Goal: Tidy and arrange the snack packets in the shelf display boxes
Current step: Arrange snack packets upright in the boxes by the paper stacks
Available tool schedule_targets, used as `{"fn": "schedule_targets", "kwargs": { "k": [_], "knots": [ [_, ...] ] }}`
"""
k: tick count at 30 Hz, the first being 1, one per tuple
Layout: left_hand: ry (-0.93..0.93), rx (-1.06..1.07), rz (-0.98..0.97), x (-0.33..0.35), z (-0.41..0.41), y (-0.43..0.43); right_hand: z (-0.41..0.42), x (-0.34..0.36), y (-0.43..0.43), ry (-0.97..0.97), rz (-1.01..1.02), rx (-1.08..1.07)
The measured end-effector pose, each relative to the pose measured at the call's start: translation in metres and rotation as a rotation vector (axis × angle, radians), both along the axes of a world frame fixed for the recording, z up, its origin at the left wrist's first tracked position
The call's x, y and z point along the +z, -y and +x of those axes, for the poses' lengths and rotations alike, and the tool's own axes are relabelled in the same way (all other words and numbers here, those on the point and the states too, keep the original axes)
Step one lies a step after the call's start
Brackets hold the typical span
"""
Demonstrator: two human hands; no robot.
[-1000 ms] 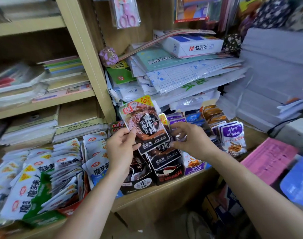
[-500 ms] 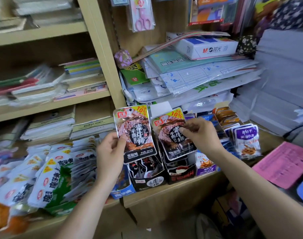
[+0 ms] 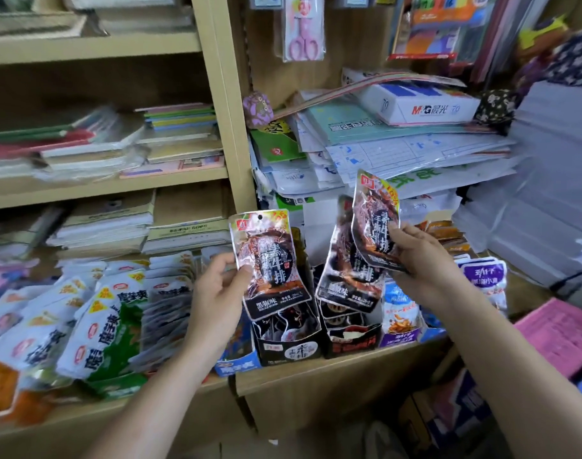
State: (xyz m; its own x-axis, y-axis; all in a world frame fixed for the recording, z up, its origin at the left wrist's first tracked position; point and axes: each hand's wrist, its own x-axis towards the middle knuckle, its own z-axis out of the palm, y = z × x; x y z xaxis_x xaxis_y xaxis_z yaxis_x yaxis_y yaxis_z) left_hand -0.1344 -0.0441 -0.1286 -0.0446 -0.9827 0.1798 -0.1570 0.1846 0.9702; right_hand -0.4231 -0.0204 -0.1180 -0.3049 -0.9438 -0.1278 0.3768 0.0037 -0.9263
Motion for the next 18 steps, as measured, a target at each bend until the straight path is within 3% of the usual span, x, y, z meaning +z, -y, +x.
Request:
{"fn": "schedule_targets", "kwargs": {
  "k": [6, 9, 14, 18],
  "knots": [
    [-0.227, -0.176, 0.289, -0.004, -0.01, 0.0, 0.036, -0.004, -0.004, 0.026, -0.017, 0.129],
    [-0.236, -0.256, 0.384, -0.001, -0.014, -0.005, 0.051, -0.01, -0.004, -0.001, -0.041, 0.107],
    [-0.2, -0.343, 0.346, -0.005, -0.019, -0.015, 0.074, -0.017, -0.007, -0.142, -0.122, 0.036],
    [-0.039, -0.246, 0.261, -0.011, -0.025, -0.018, 0.089, -0.024, -0.012, -0.412, -0.202, -0.025]
  ]
}}
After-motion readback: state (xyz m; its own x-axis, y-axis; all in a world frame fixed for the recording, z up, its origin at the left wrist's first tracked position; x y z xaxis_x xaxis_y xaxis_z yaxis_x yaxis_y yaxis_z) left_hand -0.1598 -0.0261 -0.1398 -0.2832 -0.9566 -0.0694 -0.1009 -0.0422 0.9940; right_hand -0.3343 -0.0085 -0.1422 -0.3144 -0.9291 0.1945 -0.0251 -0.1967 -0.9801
